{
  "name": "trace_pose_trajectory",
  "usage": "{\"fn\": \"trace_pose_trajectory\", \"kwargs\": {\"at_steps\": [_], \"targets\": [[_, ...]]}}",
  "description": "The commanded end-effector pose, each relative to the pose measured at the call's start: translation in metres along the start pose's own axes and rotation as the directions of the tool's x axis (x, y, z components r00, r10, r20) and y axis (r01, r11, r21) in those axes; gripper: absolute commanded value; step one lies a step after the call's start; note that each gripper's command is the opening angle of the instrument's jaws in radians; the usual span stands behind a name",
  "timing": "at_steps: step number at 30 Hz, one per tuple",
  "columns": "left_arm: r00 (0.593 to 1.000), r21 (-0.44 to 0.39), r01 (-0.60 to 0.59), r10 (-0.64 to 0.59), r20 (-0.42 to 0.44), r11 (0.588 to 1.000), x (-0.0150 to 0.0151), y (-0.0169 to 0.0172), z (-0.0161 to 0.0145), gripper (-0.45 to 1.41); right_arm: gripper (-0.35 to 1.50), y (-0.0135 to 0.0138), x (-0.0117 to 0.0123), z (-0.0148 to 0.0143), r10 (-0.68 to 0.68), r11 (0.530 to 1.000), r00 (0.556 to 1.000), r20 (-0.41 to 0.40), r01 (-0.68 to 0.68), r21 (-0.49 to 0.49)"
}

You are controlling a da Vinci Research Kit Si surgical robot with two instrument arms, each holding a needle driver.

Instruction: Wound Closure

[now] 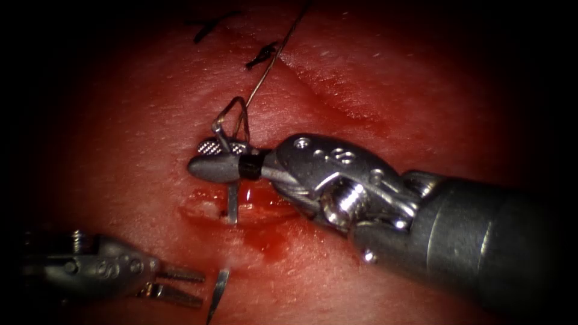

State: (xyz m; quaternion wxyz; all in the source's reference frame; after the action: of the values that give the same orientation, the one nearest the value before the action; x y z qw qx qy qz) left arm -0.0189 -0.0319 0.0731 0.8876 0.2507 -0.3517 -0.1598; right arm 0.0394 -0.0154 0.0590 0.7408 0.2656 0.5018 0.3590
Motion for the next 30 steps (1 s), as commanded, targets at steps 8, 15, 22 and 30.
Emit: {"fn": "trace_pose_trajectory", "kwargs": {"at_steps": [8, 15, 22, 30], "targets": [[1.000, 0.002, -0.001, 0.001, 0.001, 1.000, -0.0002, 0.0002, 0.0006, 0.05, -0.35, -0.0017, -0.0033, 0.0017, 0.076, 0.994, 0.996, 0.038, -0.078, 0.077], [0.999, -0.005, -0.037, 0.037, 0.022, 0.999, -0.0007, 0.0003, 0.0001, 0.12, 0.94, 0.0001, -0.0023, 0.0003, 0.075, 0.993, 0.996, -0.042, -0.070, 0.099], [0.962, -0.064, -0.208, 0.216, 0.165, 0.976, -0.0033, -0.0005, -0.0023, 0.34, 1.28, 0.0045, -0.0015, -0.0047, 0.019, 0.998, 0.992, -0.123, -0.012, 0.058], [0.857, -0.128, -0.409, 0.428, 0.285, 0.904, -0.0049, -0.0035, -0.0019, 0.41, 1.19, 0.0052, -0.0030, -0.0084, 0.012, 0.996, 0.990, -0.138, 0.000, 0.085]]}}
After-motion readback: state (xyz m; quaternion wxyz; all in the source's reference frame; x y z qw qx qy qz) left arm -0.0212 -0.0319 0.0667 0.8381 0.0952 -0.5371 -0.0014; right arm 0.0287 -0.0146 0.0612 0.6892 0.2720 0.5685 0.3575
